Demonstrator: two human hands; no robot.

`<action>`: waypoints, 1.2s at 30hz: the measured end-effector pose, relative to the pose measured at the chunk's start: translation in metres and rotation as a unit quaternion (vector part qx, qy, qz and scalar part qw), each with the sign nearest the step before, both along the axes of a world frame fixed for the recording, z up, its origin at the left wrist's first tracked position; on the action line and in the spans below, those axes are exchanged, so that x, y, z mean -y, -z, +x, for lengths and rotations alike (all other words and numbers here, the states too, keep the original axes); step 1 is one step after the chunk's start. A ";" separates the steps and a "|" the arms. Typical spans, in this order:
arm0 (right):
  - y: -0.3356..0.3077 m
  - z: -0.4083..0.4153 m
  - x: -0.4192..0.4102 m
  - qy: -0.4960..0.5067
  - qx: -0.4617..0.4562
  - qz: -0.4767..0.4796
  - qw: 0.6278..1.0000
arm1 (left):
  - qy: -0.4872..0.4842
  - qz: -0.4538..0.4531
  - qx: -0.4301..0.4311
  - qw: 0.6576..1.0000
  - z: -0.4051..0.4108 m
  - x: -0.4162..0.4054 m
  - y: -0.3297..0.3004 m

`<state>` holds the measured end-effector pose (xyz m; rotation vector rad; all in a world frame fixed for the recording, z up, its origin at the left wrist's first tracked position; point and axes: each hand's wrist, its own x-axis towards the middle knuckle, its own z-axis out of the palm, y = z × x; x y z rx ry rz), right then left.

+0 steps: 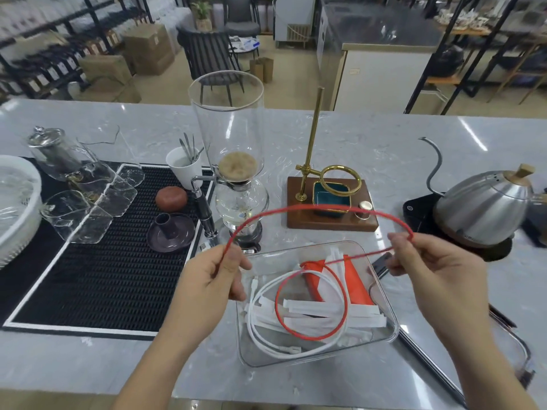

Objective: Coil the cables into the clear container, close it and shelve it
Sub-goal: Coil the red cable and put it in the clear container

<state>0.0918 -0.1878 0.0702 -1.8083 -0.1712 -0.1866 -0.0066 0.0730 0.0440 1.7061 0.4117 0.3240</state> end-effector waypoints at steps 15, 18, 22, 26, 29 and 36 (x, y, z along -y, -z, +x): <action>0.027 -0.003 -0.039 -0.052 -0.037 -0.049 0.997 | 0.158 -0.489 0.094 0.853 0.013 0.027 -0.025; 0.025 -0.007 -0.047 -0.091 -0.009 -0.148 0.985 | 0.174 -0.403 0.117 0.891 0.017 0.036 -0.031; 0.015 -0.018 -0.056 -0.165 0.017 -0.228 0.959 | 0.162 -0.101 0.152 0.970 0.025 0.053 -0.038; 0.011 -0.027 -0.062 -0.205 -0.013 -0.210 0.956 | 0.171 0.086 0.162 0.968 0.032 0.065 -0.038; 0.011 -0.030 -0.065 -0.226 0.006 -0.230 0.946 | 0.177 0.137 0.166 0.960 0.036 0.067 -0.039; 0.009 -0.034 -0.059 -0.241 0.006 -0.186 0.953 | 0.162 0.211 0.142 0.953 0.036 0.066 -0.035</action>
